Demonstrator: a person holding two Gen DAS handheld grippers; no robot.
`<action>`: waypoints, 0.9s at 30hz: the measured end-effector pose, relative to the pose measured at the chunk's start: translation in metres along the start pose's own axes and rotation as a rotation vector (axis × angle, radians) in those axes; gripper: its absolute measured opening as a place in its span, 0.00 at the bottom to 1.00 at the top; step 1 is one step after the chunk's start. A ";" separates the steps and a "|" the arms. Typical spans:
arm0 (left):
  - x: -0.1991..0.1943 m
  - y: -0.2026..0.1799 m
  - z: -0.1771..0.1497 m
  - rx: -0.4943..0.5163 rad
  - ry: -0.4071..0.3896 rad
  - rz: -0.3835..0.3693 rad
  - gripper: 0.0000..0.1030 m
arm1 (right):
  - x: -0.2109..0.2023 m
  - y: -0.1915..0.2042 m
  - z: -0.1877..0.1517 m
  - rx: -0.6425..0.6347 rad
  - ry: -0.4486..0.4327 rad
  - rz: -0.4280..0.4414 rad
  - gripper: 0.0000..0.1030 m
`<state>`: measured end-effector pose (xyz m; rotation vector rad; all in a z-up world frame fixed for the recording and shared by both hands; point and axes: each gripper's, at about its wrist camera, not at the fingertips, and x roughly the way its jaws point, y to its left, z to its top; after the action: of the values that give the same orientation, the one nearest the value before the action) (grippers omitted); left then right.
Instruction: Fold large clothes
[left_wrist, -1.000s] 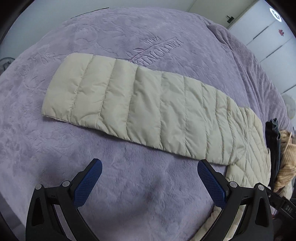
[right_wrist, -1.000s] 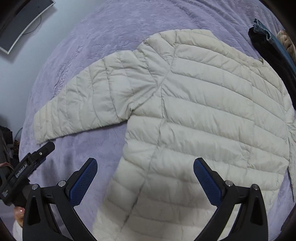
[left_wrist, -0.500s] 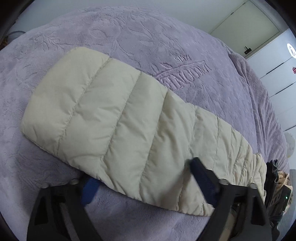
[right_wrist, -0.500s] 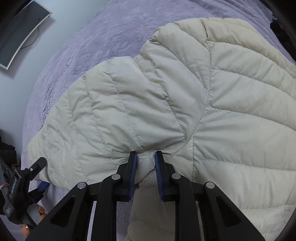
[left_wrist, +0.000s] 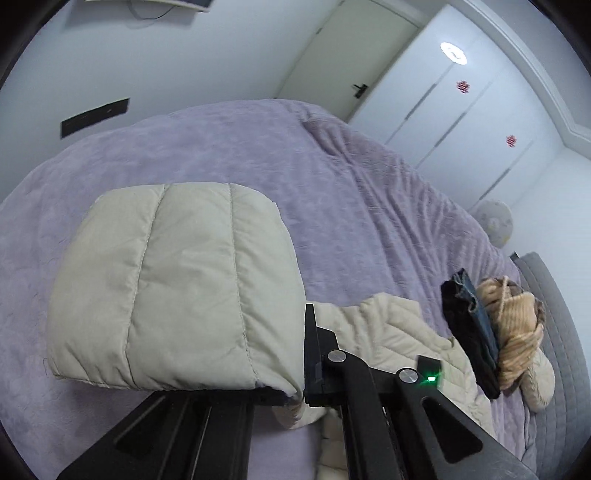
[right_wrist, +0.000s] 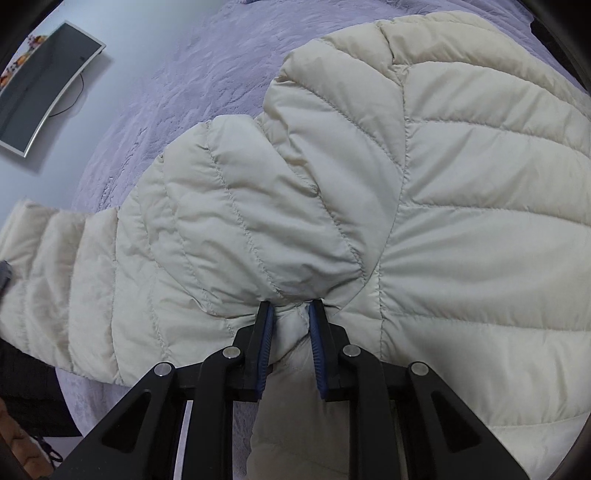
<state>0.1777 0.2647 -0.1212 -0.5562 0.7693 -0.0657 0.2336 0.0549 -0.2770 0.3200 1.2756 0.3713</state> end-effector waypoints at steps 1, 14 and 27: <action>0.000 -0.018 0.000 0.032 0.005 -0.023 0.06 | -0.002 -0.004 0.000 0.010 0.002 0.018 0.21; 0.091 -0.231 -0.102 0.467 0.288 -0.056 0.06 | -0.183 -0.186 -0.049 0.261 -0.165 0.021 0.22; 0.158 -0.309 -0.249 0.942 0.434 0.176 0.06 | -0.234 -0.313 -0.115 0.478 -0.185 -0.025 0.22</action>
<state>0.1681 -0.1522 -0.2127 0.4387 1.0935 -0.3719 0.0937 -0.3257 -0.2398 0.7254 1.1742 0.0078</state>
